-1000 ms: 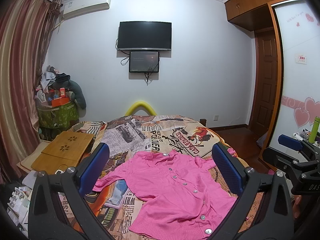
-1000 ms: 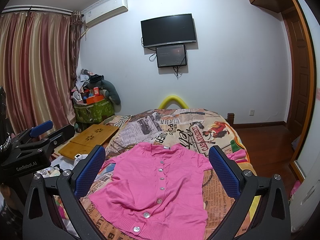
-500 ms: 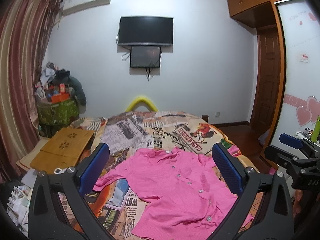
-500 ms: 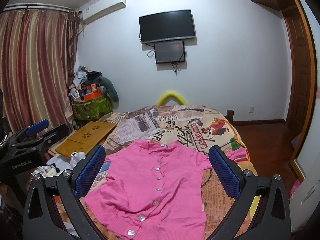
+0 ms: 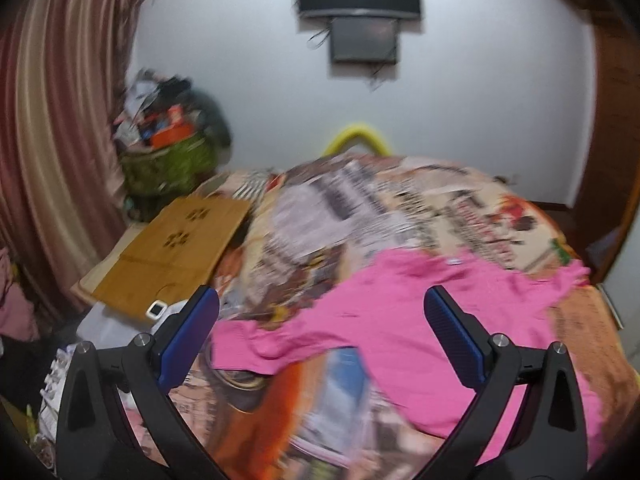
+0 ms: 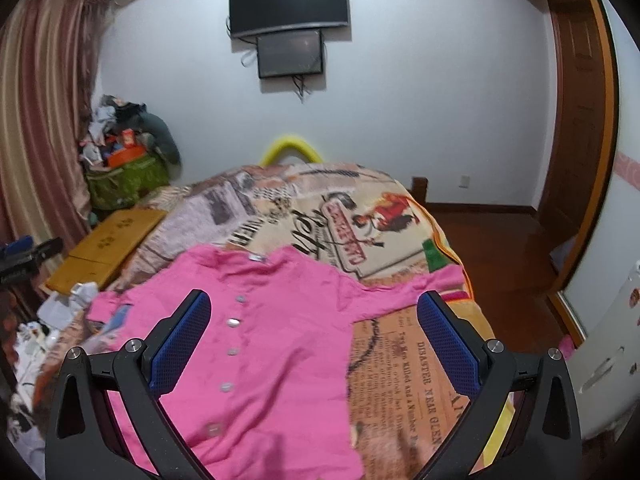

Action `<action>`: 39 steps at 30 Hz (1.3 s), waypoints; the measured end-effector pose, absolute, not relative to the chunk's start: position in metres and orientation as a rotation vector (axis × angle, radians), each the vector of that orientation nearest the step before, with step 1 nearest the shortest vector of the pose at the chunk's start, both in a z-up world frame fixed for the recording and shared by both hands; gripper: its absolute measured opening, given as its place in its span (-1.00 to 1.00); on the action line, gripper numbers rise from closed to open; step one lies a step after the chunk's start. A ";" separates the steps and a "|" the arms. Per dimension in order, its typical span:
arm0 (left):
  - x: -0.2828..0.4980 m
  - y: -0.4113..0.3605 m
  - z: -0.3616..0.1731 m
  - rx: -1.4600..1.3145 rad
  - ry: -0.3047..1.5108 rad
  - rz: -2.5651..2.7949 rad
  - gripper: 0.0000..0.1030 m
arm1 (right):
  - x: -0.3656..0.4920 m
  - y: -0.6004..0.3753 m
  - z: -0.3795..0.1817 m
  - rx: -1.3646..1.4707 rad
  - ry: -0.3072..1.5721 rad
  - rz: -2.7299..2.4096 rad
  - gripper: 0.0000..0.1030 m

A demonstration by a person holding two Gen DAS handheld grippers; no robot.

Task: Fold small clothes
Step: 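Move both tools down toward the pink cardigan's sleeves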

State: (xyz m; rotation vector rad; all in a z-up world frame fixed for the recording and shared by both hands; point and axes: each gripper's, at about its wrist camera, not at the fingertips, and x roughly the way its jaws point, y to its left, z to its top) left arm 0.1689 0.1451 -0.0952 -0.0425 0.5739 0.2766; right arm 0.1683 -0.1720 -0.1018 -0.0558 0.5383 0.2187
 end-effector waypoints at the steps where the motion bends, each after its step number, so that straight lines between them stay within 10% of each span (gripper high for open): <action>1: 0.180 0.159 -0.102 -0.050 0.600 0.286 1.00 | 0.174 -0.174 -0.106 -0.061 0.553 0.213 0.99; 7: 0.232 0.228 -0.154 -0.077 0.750 0.355 1.00 | 0.205 -0.187 -0.123 -0.053 0.635 0.197 0.99; 28: 0.250 0.345 -0.301 -0.275 1.074 0.410 0.10 | 0.255 -0.187 -0.175 -0.074 0.784 0.181 0.96; 35: 0.278 0.319 -0.310 -0.168 1.112 0.358 -0.86 | 0.258 -0.183 -0.180 -0.077 0.796 0.182 0.96; 39: 0.278 0.312 -0.306 -0.132 1.103 0.374 -0.89 | 0.257 -0.183 -0.179 -0.076 0.790 0.185 0.96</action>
